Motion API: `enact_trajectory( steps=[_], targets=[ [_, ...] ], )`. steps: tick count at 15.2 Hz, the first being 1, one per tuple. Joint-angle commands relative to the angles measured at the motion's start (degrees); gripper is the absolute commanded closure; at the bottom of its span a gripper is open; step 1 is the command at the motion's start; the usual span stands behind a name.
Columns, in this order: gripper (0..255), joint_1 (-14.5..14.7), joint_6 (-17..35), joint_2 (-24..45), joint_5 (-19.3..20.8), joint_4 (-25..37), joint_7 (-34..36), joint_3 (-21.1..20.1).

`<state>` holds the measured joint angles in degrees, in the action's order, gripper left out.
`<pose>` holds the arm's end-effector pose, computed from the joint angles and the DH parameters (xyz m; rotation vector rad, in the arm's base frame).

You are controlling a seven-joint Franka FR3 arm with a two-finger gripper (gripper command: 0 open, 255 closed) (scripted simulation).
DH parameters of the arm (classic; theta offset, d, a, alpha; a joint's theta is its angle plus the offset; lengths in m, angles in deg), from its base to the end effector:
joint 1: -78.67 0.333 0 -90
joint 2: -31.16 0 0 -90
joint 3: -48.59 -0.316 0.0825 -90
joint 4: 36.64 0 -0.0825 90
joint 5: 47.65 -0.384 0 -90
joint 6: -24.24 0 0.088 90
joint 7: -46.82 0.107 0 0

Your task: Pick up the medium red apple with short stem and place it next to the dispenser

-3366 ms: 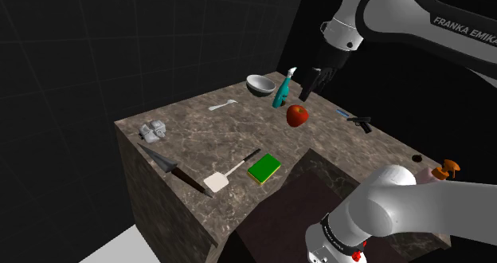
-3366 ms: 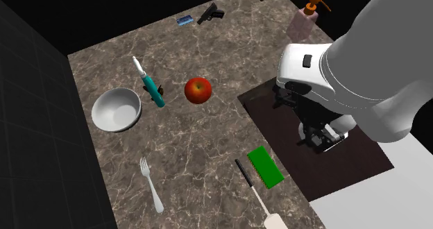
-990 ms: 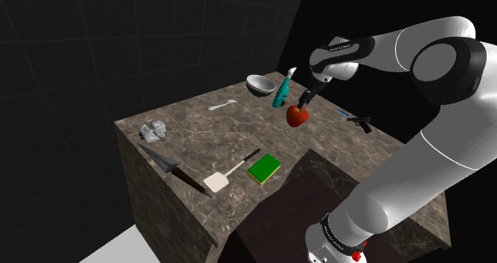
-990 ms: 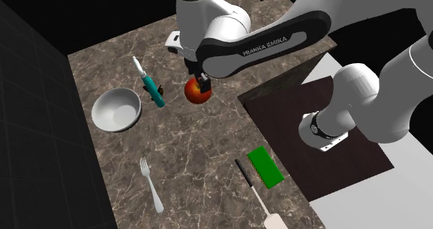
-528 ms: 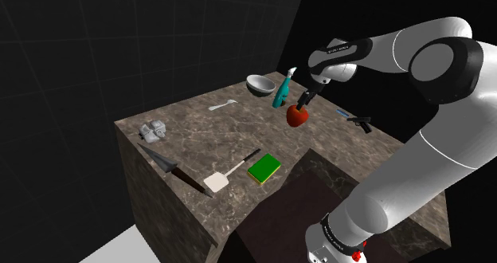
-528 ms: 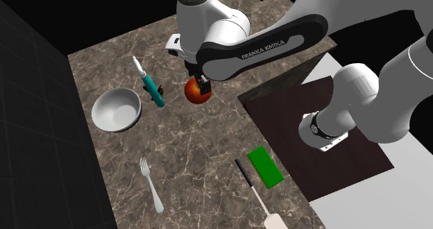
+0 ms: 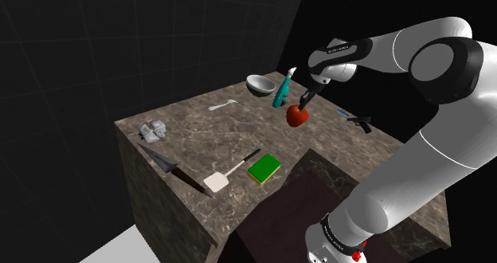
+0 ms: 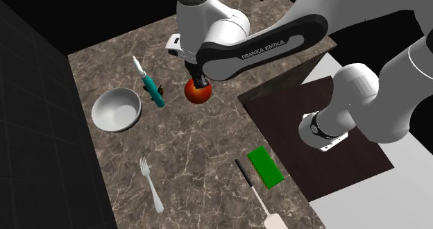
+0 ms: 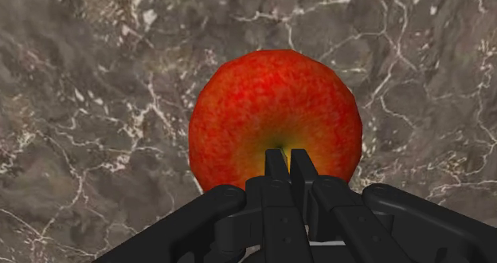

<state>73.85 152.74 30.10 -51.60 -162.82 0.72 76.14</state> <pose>0.4506 -0.2838 0.3944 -3.1100 -0.3090 -0.1317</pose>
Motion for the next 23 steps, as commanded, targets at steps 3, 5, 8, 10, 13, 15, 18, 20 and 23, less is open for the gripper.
enact_trajectory(
  steps=[3, 5, 8, 10, 13, 15, 18, 20, 23],
  targets=[
    [255, 0.0, 0.0, 0.0, 0.0, 0.0, 0.0, 0.0],
    [255, 0.0, -0.7, -0.4, 0.3, 0.4, 0.2, 0.0],
    [255, 0.0, -3.0, -1.6, 1.0, 1.6, 0.9, -0.1],
    [255, 0.0, -4.5, -2.3, 1.5, 2.5, 1.3, -0.2],
    [255, 0.0, -6.7, -3.2, 2.1, 4.0, 1.8, -0.3],
    [255, 0.0, -8.2, -3.8, 2.4, 5.0, 2.1, -0.4],
    [255, 0.1, -10.5, -4.5, 2.8, 6.6, 2.5, -0.5],
    [255, 0.1, -12.0, -4.9, 3.0, 7.7, 2.7, -0.6],
    [255, 0.1, -14.3, -5.5, 3.3, 9.5, 3.0, -0.7]
  ],
)
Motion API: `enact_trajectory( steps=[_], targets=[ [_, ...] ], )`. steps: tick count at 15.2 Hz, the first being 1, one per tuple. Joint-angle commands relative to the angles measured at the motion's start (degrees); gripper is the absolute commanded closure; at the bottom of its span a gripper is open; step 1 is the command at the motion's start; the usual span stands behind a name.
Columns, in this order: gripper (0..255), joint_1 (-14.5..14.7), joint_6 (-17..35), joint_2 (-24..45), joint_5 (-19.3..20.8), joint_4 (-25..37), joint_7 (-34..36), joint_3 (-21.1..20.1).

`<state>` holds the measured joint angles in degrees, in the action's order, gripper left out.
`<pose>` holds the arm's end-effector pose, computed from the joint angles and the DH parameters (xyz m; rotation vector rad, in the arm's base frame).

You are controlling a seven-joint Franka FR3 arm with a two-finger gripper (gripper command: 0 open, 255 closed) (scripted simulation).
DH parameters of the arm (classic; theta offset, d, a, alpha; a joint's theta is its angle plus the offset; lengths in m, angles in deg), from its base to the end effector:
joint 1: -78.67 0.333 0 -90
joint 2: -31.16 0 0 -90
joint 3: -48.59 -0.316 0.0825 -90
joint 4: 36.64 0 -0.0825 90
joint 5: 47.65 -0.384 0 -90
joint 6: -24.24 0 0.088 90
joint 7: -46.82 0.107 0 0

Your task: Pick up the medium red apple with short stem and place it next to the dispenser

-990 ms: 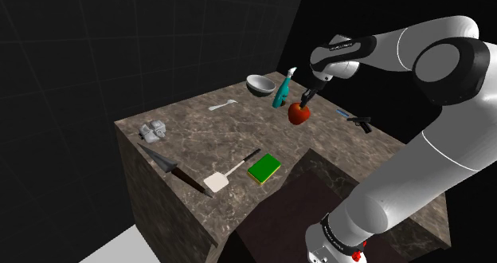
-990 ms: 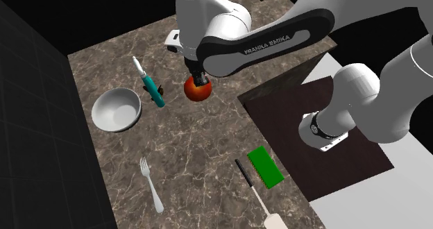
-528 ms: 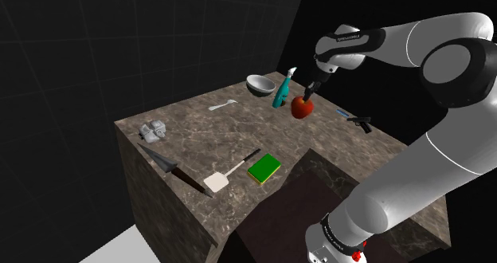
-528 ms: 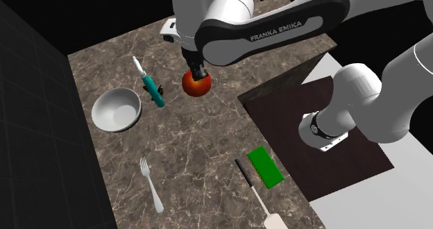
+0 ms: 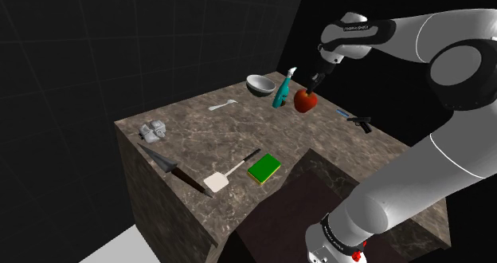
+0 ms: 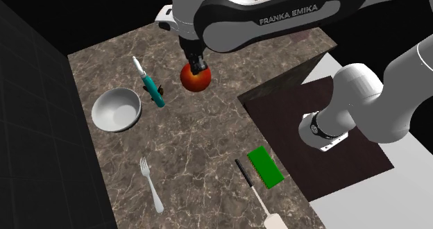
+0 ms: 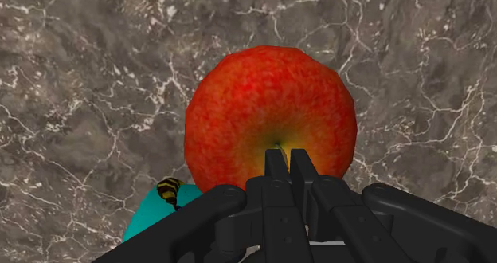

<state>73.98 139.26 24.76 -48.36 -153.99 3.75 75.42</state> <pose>0.4506 -0.2831 0.4890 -3.1101 -0.3084 -0.1318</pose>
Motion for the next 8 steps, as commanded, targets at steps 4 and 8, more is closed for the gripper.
enact_trajectory(
  steps=[4, 8],
  targets=[
    [255, 0.0, -3.9, -0.6, 0.3, 3.3, 0.3, -0.1],
    [255, 0.1, -6.9, -0.9, 0.5, 6.1, 0.6, -0.3]
  ],
)
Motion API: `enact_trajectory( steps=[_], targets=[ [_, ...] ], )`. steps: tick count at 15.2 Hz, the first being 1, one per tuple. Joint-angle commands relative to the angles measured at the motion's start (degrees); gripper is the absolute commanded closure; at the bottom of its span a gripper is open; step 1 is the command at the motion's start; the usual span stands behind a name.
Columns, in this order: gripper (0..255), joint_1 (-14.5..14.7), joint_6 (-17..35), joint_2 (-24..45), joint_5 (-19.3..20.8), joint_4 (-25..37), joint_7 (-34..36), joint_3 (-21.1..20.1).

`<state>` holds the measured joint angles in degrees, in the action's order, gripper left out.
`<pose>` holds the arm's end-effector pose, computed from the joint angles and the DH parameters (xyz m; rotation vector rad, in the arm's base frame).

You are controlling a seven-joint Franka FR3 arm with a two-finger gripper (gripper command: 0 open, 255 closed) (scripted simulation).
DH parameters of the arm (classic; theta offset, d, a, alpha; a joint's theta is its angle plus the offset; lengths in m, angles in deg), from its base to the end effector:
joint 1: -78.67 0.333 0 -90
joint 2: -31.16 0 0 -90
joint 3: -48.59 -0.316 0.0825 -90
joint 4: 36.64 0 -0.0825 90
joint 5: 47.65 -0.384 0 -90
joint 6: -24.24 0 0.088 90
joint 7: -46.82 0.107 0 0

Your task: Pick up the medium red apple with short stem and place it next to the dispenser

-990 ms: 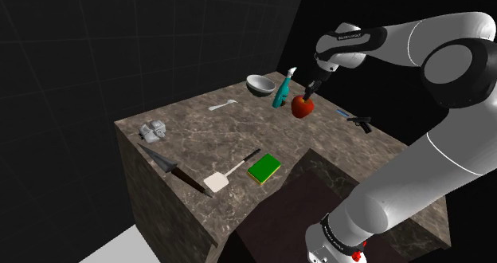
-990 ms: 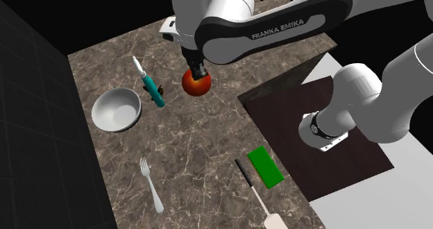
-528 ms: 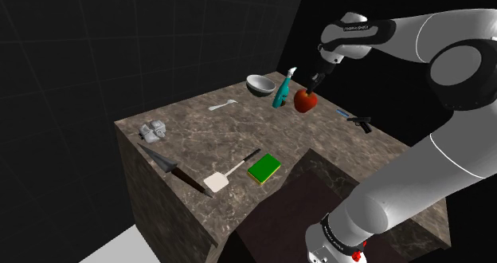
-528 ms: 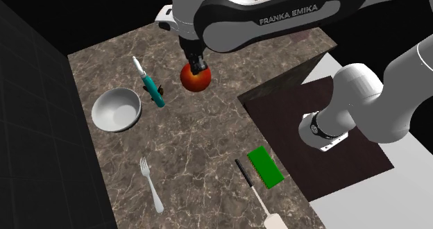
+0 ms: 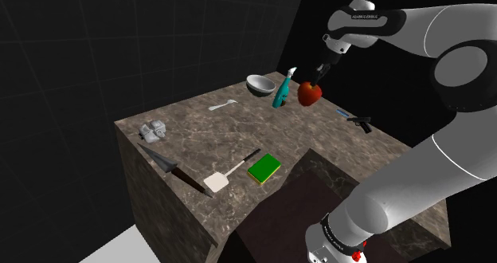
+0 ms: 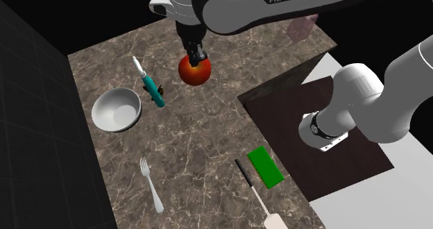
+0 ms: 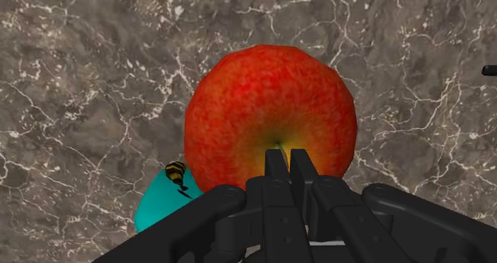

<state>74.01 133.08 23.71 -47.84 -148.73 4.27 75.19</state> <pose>0.4495 -0.2840 0.5320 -3.1102 -0.3085 -0.1320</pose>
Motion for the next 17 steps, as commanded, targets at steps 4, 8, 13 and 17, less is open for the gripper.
enact_trajectory(
  steps=[4, 8, 13, 17],
  targets=[
    [255, 0.1, -3.8, 0.0, 0.0, 3.8, 0.2, -0.1],
    [255, 0.1, -6.9, 0.2, -0.1, 7.1, 0.3, -0.2],
    [255, 0.2, -10.8, 0.7, -0.3, 11.4, 0.3, -0.1],
    [255, 0.2, -14.0, 1.4, -0.6, 15.3, 0.2, 0.0]
  ],
)
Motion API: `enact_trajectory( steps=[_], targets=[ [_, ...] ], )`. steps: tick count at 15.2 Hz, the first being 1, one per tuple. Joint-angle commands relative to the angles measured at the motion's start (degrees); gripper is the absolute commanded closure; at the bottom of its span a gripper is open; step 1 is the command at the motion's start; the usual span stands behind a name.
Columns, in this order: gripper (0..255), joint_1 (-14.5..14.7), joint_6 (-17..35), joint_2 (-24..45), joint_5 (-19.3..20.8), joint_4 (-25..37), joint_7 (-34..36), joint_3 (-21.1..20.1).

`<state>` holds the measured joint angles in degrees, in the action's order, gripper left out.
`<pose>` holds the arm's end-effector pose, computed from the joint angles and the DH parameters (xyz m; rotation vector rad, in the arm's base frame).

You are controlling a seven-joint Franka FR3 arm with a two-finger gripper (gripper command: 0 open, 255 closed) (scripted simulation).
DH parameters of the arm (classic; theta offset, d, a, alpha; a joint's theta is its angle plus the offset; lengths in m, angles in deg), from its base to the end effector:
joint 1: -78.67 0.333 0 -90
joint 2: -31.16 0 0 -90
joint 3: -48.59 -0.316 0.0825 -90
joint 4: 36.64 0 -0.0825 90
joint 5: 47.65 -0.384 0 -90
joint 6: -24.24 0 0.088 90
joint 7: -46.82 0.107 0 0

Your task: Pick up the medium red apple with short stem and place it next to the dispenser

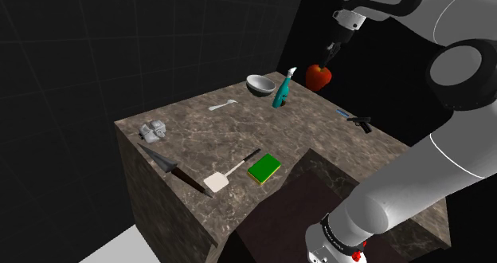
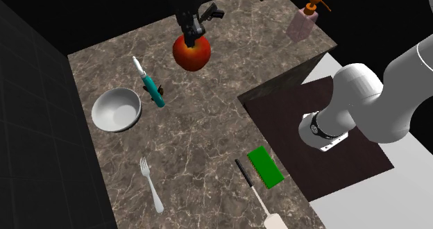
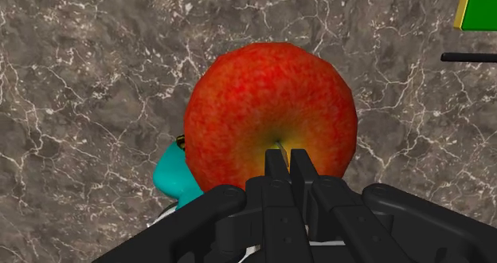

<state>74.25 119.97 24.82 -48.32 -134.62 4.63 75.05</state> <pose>0.4506 -0.2832 0.6208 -3.1102 -0.3082 -0.1318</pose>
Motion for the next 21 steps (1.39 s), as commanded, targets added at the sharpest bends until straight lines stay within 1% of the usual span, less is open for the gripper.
enact_trajectory(
  steps=[1, 12, 16, 21],
  targets=[
    [255, 0.0, -1.7, 0.5, -0.2, 2.1, -0.2, 0.1],
    [255, -0.3, -10.6, 3.8, -1.7, 13.9, -0.9, 0.8],
    [255, -1.3, -10.0, -3.7, 1.7, 6.6, -2.5, 1.3],
    [255, -3.4, -10.5, -11.9, 5.5, -0.2, -5.0, 2.1]
  ],
)
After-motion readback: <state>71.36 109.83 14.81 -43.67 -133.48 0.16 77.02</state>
